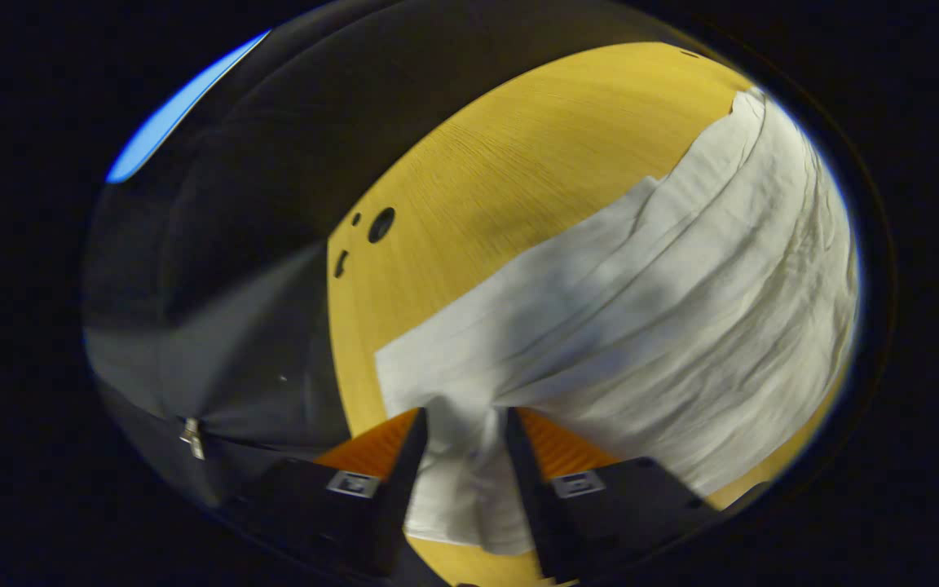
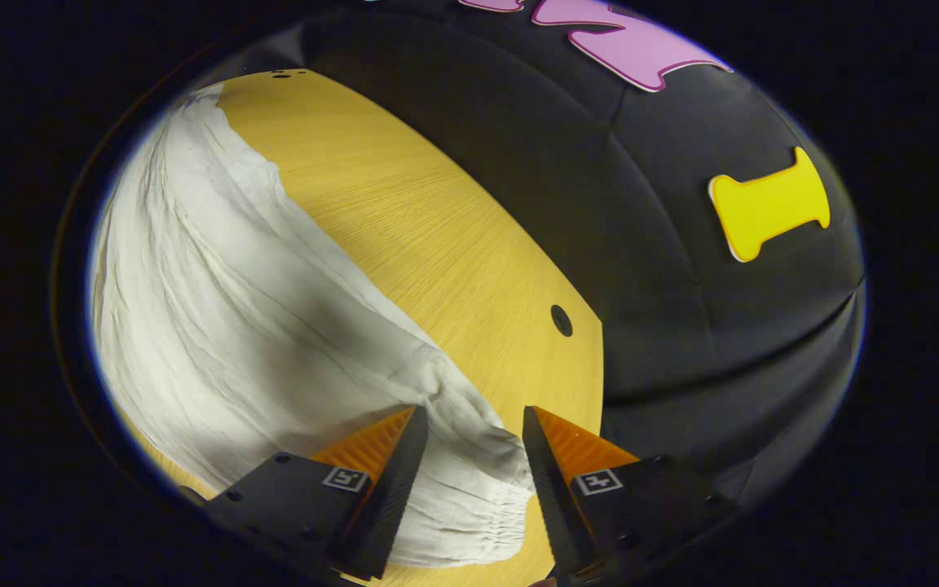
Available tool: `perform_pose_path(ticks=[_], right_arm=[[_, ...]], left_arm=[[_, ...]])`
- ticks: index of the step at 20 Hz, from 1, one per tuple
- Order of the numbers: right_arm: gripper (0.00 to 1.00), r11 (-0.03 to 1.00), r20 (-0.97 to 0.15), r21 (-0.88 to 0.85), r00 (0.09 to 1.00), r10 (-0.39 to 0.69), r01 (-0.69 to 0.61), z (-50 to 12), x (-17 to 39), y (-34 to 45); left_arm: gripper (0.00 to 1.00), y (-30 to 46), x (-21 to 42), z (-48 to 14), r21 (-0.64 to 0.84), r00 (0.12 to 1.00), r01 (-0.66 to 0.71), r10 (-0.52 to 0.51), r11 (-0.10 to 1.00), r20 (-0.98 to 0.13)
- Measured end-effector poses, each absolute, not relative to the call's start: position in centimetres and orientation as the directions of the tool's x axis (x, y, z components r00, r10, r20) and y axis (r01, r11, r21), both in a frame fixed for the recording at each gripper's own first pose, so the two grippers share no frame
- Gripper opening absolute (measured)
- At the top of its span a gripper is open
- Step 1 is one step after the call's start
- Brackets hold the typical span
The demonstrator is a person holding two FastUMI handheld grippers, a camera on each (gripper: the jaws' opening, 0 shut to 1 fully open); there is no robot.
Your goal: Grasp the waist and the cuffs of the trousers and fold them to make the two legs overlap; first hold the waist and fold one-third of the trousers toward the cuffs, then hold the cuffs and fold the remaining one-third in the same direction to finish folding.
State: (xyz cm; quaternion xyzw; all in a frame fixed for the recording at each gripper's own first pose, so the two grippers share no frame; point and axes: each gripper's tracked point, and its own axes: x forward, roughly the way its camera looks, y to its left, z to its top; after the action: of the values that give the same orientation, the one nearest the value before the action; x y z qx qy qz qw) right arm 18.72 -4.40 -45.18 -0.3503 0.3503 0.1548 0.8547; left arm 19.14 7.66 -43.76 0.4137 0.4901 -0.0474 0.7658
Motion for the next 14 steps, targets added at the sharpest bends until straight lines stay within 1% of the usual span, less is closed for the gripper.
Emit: perform_pose_path(ticks=[1, 2, 3, 4, 8, 10, 12, 14], right_arm=[[0.82, 0.721, -0.689, -0.496, 0.724, 0.013, -0.485, -44.1, 18.7, -4.9], [0.88, 0.739, -0.670, -0.495, 0.742, 0.009, -0.456, -43.0, 18.7, -5.2], [0.90, 0.764, -0.657, -0.482, 0.754, 0.008, -0.429, -42.0, 18.6, -5.5], [0.94, 0.795, -0.644, -0.459, 0.765, 0.008, -0.395, -40.9, 18.5, -5.8], [0.96, 0.914, -0.638, -0.279, 0.768, 0.054, -0.296, -37.4, 16.5, -5.1], [0.96, 0.951, -0.641, -0.210, 0.766, 0.041, -0.227, -36.1, 15.6, -5.3], [0.96, 0.988, -0.672, -0.102, 0.740, 0.017, -0.115, -35.9, 13.7, -5.8], [0.96, 1.000, -0.710, -0.004, 0.704, -0.011, 0.012, -36.4, 11.9, -6.3]], left_arm=[[0.90, 7.9, 19.4, -43.3, 0.605, 0.530, 0.468, 0.344, 0.644, -0.775], [0.94, 8.2, 19.3, -43.0, 0.616, 0.540, 0.458, 0.350, 0.641, -0.766], [0.97, 8.2, 19.5, -42.5, 0.627, 0.555, 0.443, 0.353, 0.641, -0.753], [0.98, 8.2, 19.6, -41.8, 0.639, 0.578, 0.424, 0.352, 0.642, -0.736], [0.97, 7.5, 19.8, -38.1, 0.670, 0.664, 0.354, 0.329, 0.652, -0.671], [0.97, 6.8, 19.1, -36.3, 0.663, 0.696, 0.313, 0.311, 0.681, -0.648], [0.97, 6.5, 17.9, -34.8, 0.636, 0.718, 0.258, 0.296, 0.728, -0.630], [0.97, 6.1, 16.4, -33.9, 0.585, 0.727, 0.200, 0.281, 0.786, -0.627]])
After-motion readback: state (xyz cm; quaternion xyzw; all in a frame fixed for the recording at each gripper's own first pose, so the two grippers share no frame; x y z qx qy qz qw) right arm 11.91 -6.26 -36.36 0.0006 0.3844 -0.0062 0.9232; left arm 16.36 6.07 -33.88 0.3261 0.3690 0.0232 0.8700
